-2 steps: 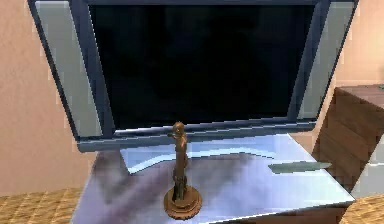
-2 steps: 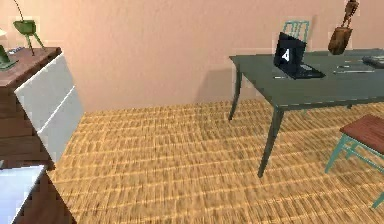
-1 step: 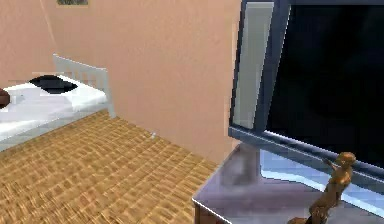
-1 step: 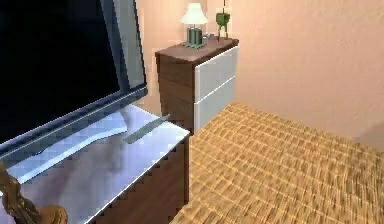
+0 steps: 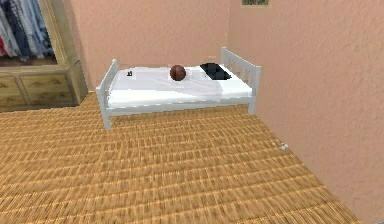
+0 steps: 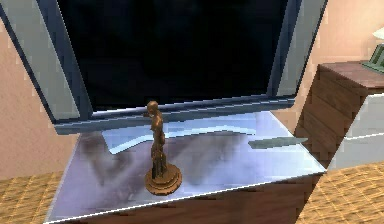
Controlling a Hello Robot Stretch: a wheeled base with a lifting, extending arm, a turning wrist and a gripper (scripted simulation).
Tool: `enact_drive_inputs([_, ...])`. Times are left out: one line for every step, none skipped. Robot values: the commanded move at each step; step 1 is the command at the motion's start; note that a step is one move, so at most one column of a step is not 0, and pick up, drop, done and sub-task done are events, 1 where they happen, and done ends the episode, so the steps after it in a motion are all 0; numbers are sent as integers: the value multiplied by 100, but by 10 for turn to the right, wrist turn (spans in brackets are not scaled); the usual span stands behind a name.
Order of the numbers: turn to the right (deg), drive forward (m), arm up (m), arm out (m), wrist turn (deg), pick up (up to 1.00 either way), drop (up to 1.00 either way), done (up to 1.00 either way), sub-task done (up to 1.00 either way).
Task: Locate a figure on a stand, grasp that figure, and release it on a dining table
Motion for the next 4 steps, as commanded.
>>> enact_drive_inputs([0, 0, 50, 0, 0, 0, 0, 0, 0])
enact_drive_inputs([0, 0, 28, 0, 0, 0, 0, 0, 0])
enact_drive_inputs([0, 0, 0, 24, 0, 0, 0, 0, 0])
enact_drive_inputs([0, 0, 0, 0, 450, 0, 0, 0, 0])
